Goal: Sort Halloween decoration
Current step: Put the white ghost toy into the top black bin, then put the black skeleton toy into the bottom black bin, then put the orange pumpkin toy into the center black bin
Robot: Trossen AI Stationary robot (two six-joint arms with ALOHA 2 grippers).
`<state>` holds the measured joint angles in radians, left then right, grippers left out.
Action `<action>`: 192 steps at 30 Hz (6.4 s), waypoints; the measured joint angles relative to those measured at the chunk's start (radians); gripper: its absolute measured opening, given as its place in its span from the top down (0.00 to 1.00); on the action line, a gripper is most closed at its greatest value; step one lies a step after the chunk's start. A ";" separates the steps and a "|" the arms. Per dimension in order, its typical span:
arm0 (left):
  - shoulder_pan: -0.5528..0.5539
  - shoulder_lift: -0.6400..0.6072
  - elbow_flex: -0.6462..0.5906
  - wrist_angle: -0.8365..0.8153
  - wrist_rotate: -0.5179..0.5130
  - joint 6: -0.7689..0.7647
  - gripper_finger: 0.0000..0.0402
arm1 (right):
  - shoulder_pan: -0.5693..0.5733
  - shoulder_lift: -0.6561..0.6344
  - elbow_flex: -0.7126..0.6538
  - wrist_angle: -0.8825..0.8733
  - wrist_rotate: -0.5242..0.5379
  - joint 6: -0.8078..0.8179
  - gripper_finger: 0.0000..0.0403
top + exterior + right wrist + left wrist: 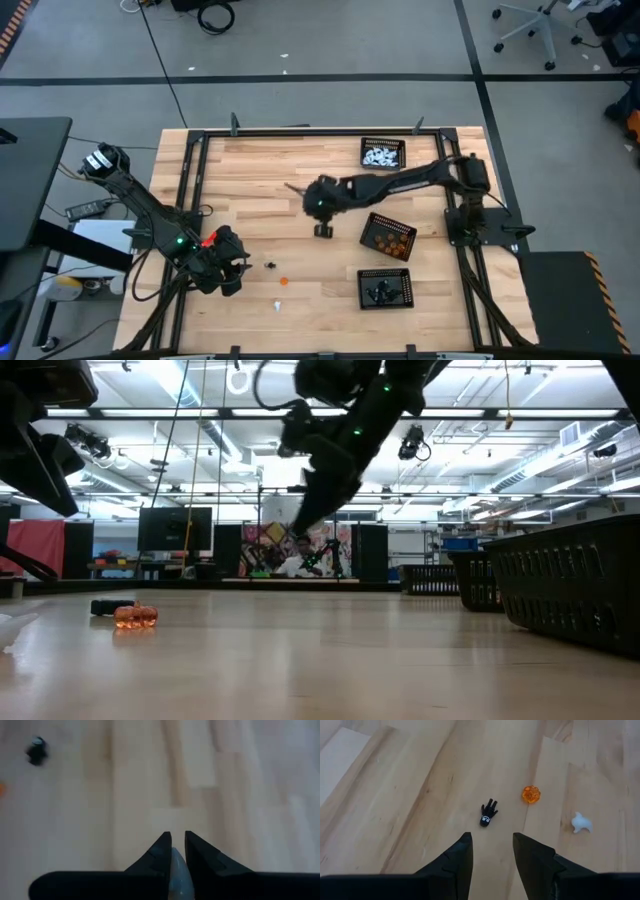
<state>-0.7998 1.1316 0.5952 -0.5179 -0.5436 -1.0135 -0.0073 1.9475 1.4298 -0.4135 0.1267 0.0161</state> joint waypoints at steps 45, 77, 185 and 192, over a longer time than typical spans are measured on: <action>0.347 0.000 0.000 0.166 -0.062 0.059 0.63 | -0.851 -0.379 -0.505 0.000 -0.310 -0.125 0.82; 0.267 0.089 0.000 0.147 0.207 0.352 0.63 | -0.210 -0.463 -0.322 0.159 -0.158 0.183 0.65; 0.554 1.101 1.092 0.496 0.740 0.864 0.58 | -0.118 -0.825 -0.192 -0.114 0.246 0.304 0.65; 0.535 0.980 1.058 0.302 0.606 1.011 0.59 | -0.118 -0.854 -0.192 -0.102 0.247 0.322 0.65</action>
<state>-0.2652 2.1118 1.6529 -0.2159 0.0626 -0.0030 -0.1257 1.0932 1.2373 -0.5158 0.3733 0.3386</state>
